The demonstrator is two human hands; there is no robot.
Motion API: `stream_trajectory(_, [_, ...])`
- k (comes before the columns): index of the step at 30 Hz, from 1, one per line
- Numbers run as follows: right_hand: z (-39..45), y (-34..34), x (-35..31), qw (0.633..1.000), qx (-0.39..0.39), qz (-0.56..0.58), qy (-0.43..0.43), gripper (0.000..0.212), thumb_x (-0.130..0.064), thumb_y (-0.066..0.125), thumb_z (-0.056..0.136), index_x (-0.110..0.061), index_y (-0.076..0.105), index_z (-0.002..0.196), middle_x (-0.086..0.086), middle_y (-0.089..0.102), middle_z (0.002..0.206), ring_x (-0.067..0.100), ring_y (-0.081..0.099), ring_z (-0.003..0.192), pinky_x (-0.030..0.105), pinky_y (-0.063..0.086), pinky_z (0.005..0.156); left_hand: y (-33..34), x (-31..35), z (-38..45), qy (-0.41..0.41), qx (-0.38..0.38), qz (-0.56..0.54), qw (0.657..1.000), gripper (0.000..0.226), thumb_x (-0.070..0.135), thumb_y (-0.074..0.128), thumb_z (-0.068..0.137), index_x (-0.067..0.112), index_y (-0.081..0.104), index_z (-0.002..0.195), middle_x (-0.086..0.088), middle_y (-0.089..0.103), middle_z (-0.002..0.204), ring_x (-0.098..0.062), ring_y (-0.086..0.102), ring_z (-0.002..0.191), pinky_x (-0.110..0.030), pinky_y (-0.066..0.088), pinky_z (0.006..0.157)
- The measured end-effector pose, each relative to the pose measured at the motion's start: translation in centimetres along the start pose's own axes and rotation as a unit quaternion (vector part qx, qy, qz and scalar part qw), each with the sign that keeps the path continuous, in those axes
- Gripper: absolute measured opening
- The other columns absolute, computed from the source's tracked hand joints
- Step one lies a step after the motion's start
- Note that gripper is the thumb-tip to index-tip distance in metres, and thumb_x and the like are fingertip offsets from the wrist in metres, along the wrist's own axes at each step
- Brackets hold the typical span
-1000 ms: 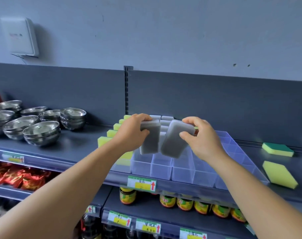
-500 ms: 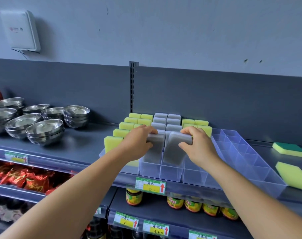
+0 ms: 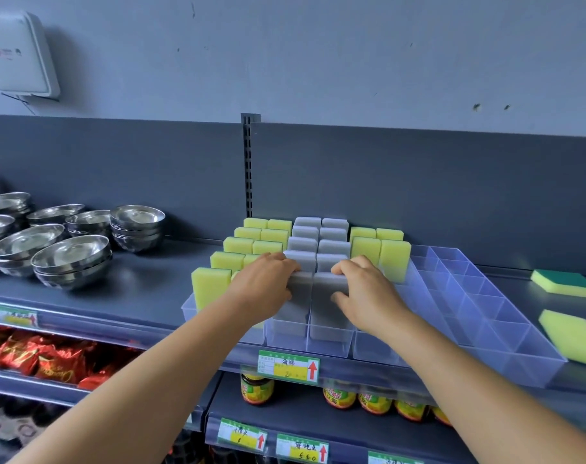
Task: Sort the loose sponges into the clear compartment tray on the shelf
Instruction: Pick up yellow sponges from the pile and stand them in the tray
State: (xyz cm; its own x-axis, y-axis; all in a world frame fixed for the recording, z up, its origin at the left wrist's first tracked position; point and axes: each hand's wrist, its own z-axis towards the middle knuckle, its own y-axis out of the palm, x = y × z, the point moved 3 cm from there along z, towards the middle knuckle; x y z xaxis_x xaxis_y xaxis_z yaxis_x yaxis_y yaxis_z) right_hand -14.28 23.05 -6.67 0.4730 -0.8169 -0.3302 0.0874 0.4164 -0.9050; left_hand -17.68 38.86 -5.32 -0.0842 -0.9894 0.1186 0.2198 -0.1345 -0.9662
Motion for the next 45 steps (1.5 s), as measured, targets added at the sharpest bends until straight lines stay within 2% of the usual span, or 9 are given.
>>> stream_trajectory(3, [-0.8, -0.7, 0.0, 1.0, -0.017, -0.014, -0.008, 0.056, -0.035, 0.057, 0.091, -0.017, 0.037, 0.14, -0.001, 0.037, 0.144, 0.02, 0.036, 0.132, 0.033, 0.037, 0.103, -0.3, 0.5, 0.0, 0.009, 0.003, 0.014, 1.0, 0.045, 0.023, 0.062, 0.087, 0.014, 0.05, 0.129, -0.003, 0.051, 0.134, -0.023, 0.045, 0.122, -0.035, 0.042, 0.098])
stream_trajectory(6, [-1.8, -2.0, 0.5, 1.0, -0.009, -0.026, -0.004, 0.063, -0.04, 0.054, 0.093, -0.017, 0.027, 0.146, -0.002, 0.029, 0.151, 0.019, 0.026, 0.139, 0.031, 0.028, 0.108, -0.9, 2.3, -0.2, 0.039, 0.018, 0.019, 0.999, 0.057, 0.028, 0.059, 0.09, 0.015, 0.038, 0.141, -0.001, 0.042, 0.146, -0.021, 0.038, 0.133, -0.031, 0.034, 0.106])
stream_trajectory(12, [-4.5, -4.3, 4.1, 0.998, -0.012, -0.053, 0.04, 0.072, -0.044, 0.05, 0.094, -0.017, 0.016, 0.151, -0.004, 0.017, 0.158, 0.017, 0.014, 0.145, 0.03, 0.017, 0.115, -0.3, 7.7, 0.1, 0.103, 0.02, 0.016, 0.994, 0.062, 0.039, 0.053, 0.092, 0.016, 0.032, 0.146, 0.001, 0.037, 0.151, -0.02, 0.034, 0.138, -0.031, 0.029, 0.11])
stream_trajectory(14, [-5.7, -5.1, 5.7, 0.996, -0.013, -0.061, 0.06, 0.072, -0.045, 0.049, 0.093, -0.017, 0.017, 0.151, -0.003, 0.018, 0.158, 0.018, 0.014, 0.145, 0.031, 0.017, 0.115, 0.1, 9.9, 0.2, 0.125, 0.012, 0.012, 0.992, 0.059, 0.04, 0.053, 0.093, 0.016, 0.035, 0.144, 0.0, 0.039, 0.148, -0.021, 0.036, 0.136, -0.032, 0.031, 0.109])
stream_trajectory(18, [-7.8, -6.8, 9.3, 0.992, -0.005, -0.072, 0.099, 0.07, -0.046, 0.05, 0.093, -0.015, 0.022, 0.149, -0.002, 0.021, 0.157, 0.018, 0.016, 0.145, 0.031, 0.018, 0.115, 1.0, 14.5, 0.6, 0.166, 0.0, -0.007, 0.986, 0.064, 0.041, 0.05, 0.094, 0.019, 0.025, 0.149, 0.003, 0.033, 0.153, -0.019, 0.031, 0.139, -0.028, 0.026, 0.111])
stream_trajectory(26, [-11.4, -10.7, 18.0, 0.986, 0.003, -0.081, 0.149, 0.068, -0.044, 0.051, 0.092, -0.016, 0.024, 0.148, -0.003, 0.024, 0.155, 0.017, 0.019, 0.144, 0.03, 0.02, 0.114, 3.5, 24.3, 2.9, 0.209, -0.025, -0.038, 0.977, 0.065, 0.042, 0.048, 0.095, 0.017, 0.024, 0.15, 0.003, 0.028, 0.156, -0.019, 0.027, 0.143, -0.03, 0.028, 0.111])
stream_trajectory(30, [-12.6, -12.7, 23.0, 0.983, -0.003, -0.076, 0.164, 0.07, -0.045, 0.051, 0.092, -0.017, 0.023, 0.149, -0.003, 0.022, 0.157, 0.017, 0.017, 0.144, 0.031, 0.019, 0.116, 5.2, 29.6, 4.6, 0.211, -0.046, -0.043, 0.975, 0.064, 0.043, 0.047, 0.096, 0.018, 0.024, 0.15, 0.002, 0.03, 0.155, -0.02, 0.027, 0.143, -0.034, 0.03, 0.113])
stream_trajectory(36, [-13.7, -15.3, 30.4, 0.982, -0.019, -0.072, 0.176, 0.067, -0.041, 0.051, 0.093, -0.018, 0.023, 0.149, -0.003, 0.023, 0.157, 0.017, 0.019, 0.144, 0.032, 0.022, 0.115, 7.3, 36.4, 7.5, 0.189, -0.075, -0.04, 0.978, 0.058, 0.043, 0.048, 0.095, 0.016, 0.034, 0.144, 0.0, 0.039, 0.147, -0.022, 0.039, 0.133, -0.036, 0.041, 0.103])
stream_trajectory(45, [-12.7, -16.5, 37.7, 0.982, -0.037, -0.06, 0.175, 0.061, -0.034, 0.05, 0.095, -0.017, 0.025, 0.148, -0.002, 0.024, 0.156, 0.018, 0.023, 0.143, 0.035, 0.027, 0.114, 12.4, 41.3, 11.2, 0.171, -0.17, 0.024, 0.97, 0.049, 0.036, 0.047, 0.095, 0.015, 0.042, 0.14, -0.004, 0.039, 0.146, -0.027, 0.041, 0.131, -0.041, 0.041, 0.104])
